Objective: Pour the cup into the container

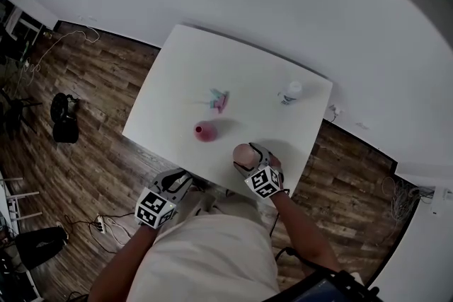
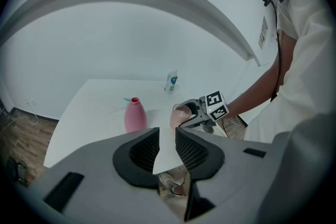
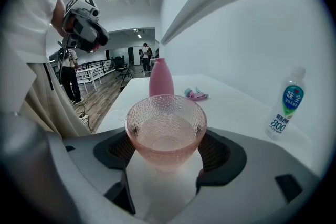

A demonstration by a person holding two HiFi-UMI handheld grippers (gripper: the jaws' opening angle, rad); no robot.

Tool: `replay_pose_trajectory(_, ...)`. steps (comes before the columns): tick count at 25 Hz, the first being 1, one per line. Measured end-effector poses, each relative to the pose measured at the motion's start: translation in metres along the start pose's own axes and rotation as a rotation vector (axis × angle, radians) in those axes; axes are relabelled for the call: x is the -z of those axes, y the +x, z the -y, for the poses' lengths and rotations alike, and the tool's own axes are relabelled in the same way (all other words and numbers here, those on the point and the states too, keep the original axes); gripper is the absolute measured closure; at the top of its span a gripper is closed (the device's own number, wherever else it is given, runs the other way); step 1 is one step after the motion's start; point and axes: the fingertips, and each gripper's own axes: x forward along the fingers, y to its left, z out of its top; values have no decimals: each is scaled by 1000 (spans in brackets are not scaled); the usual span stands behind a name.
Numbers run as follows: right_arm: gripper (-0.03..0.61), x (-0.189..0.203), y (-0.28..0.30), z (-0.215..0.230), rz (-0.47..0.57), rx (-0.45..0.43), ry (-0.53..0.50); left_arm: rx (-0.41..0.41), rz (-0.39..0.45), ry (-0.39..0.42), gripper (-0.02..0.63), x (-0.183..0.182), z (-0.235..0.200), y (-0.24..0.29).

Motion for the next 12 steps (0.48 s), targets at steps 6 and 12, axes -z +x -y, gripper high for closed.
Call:
replay_pose_trajectory(6,218,-1,-1,0,-8,7,20,-4,-9,-4,526,3,-1,-1)
replay_pose_trajectory(12,218,-2,-3,-1,-9,7,49,-5,-13,-1,526,3,-1,1)
